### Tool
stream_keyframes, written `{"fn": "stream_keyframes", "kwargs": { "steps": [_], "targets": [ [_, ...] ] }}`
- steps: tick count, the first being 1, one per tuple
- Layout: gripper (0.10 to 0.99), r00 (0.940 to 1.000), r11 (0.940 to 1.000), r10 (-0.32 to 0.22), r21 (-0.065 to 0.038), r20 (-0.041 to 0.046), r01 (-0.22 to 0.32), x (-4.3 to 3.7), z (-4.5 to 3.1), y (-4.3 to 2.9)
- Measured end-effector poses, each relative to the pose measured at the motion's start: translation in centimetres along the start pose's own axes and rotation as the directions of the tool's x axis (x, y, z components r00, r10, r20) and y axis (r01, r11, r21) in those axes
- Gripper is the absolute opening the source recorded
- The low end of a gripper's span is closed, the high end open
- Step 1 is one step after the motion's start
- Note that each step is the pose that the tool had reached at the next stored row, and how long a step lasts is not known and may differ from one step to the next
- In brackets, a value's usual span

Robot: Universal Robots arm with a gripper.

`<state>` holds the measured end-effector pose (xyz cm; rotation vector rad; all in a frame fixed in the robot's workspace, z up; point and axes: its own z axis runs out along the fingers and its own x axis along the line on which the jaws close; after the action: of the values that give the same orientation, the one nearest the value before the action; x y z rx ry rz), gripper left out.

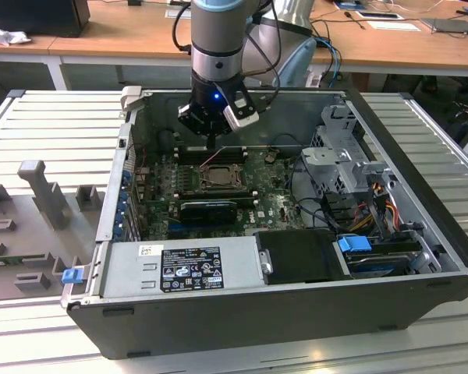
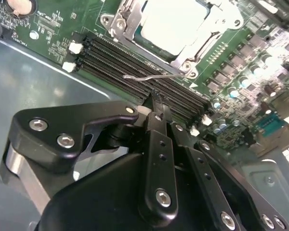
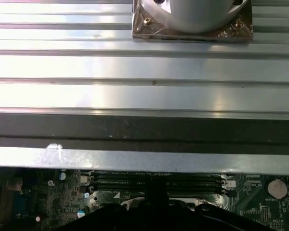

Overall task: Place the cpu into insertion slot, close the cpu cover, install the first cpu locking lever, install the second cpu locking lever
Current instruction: 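Install the first cpu locking lever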

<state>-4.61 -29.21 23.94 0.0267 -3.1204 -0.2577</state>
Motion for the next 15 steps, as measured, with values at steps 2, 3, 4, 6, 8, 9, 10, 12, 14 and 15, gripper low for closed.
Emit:
{"fn": "stream_keyframes", "kwargs": {
  "steps": [2, 3, 4, 6, 8, 9, 10, 12, 14, 15],
  "targets": [
    [0.106, 1.0, 1.0, 0.0, 0.0, 0.0, 0.0, -0.37, 0.21, -0.05],
    [0.106, 1.0, 1.0, 0.0, 0.0, -0.0001, 0.0, -0.76, 0.41, -0.08],
    [0.106, 1.0, 1.0, 0.0, 0.0, 0.0, 0.0, -1.0, 0.61, -0.12],
    [0.106, 1.0, 1.0, 0.0, 0.0, 0.0011, 0.0, -1.02, 0.64, -0.42],
    [0.106, 1.0, 1.0, 0.0, 0.0, 0.0012, 0.0, -1.01, 0.62, -0.62],
    [0.106, 1.0, 1.0, 0.0, 0.0, 0.0012, 0.0, -1.07, 0.67, -0.62],
    [0.106, 1.0, 1.0, -0.003, 0.001, 0.0009, 0.003, -1.18, 0.75, -0.65],
    [0.106, 0.9999, 0.9999, -0.011, 0.001, 0.0011, 0.011, -1.43, 0.94, -0.68],
    [0.106, 0.9999, 0.9999, -0.014, 0.001, 0.0019, 0.014, -1.64, 1.13, -0.72],
    [0.106, 0.9999, 0.9999, -0.014, 0.001, 0.0021, 0.014, -1.69, 1.2, -0.73]
  ]
}}
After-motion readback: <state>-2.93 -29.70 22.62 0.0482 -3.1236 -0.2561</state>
